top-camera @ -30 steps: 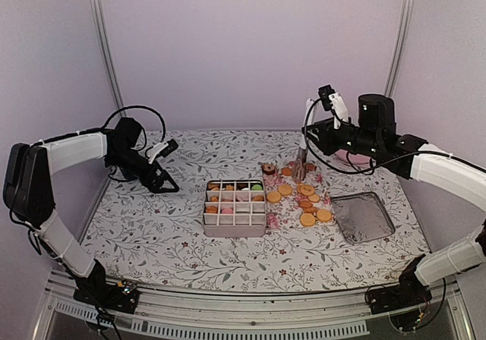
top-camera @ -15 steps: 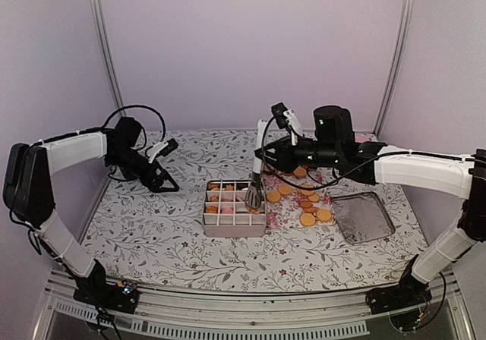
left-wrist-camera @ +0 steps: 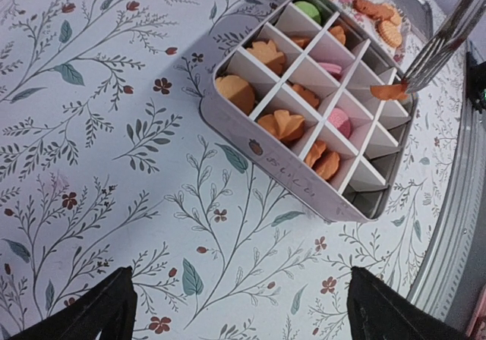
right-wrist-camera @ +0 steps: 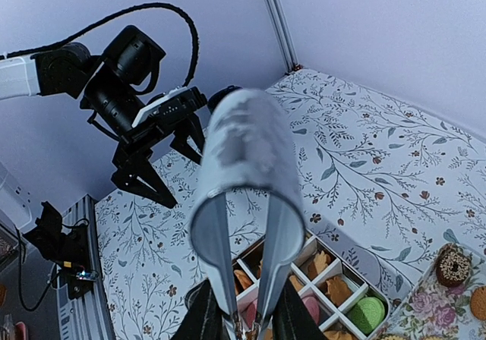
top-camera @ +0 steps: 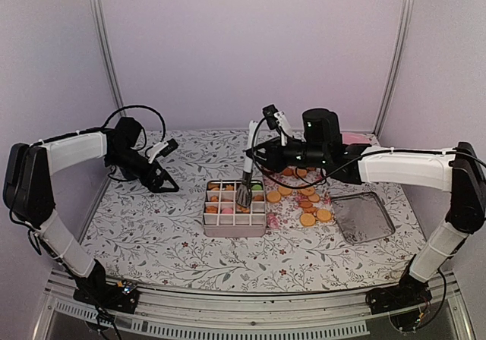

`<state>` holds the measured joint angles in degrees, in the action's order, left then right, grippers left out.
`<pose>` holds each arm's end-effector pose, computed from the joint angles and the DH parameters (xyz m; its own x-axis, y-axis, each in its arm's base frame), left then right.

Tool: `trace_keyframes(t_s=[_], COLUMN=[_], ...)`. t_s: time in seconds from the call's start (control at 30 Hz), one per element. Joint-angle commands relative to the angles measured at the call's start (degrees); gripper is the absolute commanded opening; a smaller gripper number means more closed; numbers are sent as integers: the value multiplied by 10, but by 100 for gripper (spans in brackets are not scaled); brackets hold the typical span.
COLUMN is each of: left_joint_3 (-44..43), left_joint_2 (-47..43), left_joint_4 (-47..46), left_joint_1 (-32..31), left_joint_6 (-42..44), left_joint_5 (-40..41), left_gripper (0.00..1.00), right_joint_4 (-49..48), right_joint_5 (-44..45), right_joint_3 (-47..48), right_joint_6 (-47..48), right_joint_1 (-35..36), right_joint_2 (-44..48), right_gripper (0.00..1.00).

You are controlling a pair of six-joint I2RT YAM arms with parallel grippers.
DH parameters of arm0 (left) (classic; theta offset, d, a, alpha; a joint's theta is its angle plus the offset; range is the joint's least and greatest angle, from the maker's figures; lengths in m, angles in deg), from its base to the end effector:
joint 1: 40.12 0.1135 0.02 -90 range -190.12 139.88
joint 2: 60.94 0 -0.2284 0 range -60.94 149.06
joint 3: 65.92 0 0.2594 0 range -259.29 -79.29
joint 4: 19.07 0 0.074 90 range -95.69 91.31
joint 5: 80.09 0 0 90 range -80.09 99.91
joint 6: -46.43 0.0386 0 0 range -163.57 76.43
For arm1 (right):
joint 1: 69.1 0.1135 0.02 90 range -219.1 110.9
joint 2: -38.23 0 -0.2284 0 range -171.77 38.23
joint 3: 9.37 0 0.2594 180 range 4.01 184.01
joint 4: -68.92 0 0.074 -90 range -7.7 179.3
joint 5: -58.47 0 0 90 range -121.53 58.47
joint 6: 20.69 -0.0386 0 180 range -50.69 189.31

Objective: Pack the cookies
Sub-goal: Place the fake cookies in the empty pocket of the box, then adjust the fake cookies on the plate.

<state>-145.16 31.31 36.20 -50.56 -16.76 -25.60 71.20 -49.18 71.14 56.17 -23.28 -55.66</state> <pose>0.3113 -0.0802 0.1854 -0.6535 0.4937 -0.5737 0.7324 0.6038 -0.3147 0.2666 0.2911 0.2514 -0.3848 -0.0851 -0.9191 -0.8209 0.4868 0.2986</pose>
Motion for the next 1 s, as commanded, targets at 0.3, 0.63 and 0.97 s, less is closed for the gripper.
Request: trace_keyframes(t_s=[0.3, 0.63, 0.97], left_joint_3=[-10, -12, -21], left_joint_2=[-7, -7, -5], left_joint_4=[6, 6, 6], left_joint_1=[5, 5, 5], left_joint_6=[10, 8, 8], left_joint_5=[-1, -3, -5], left_gripper=[99, 99, 99], right_joint_4=[-30, 6, 83], right_joint_5=[22, 61, 158], right_joint_3=[18, 8, -111], right_joint_6=[12, 38, 62], right_joint_1=[4, -25, -113], right_joint_2=[-13, 55, 186], right_gripper=[28, 30, 33])
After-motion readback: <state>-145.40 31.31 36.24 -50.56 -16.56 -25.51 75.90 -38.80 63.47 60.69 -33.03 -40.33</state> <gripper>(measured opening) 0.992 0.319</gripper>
